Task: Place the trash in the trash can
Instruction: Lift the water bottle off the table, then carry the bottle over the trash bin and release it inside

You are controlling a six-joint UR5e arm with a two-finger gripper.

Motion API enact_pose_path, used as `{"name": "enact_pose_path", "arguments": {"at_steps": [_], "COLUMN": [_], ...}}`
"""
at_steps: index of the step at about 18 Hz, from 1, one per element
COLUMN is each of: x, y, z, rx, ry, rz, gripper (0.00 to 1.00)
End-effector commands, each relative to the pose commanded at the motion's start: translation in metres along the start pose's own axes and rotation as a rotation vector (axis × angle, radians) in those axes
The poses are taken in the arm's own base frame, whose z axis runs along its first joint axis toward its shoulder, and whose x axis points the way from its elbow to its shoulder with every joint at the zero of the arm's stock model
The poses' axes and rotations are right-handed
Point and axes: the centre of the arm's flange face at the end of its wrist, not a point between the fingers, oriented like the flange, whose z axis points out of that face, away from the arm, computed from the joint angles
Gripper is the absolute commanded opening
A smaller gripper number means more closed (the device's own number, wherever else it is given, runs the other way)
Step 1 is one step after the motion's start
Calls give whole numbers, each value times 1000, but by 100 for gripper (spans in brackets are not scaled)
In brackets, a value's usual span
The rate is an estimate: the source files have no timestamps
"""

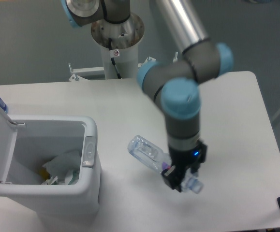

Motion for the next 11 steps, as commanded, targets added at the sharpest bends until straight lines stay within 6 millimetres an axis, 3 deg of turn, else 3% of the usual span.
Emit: {"name": "enact_pose_path", "arguments": {"at_steps": [2, 5, 8, 11], "x": [14, 28, 38, 56], "y": [-14, -19, -20, -10], "z": [-39, -85, -120, -140], "rx": [87, 172, 208, 208], "ry": [40, 108, 161, 218], "rz": [17, 42, 51, 80], "gripper": [67, 67, 67, 67]}}
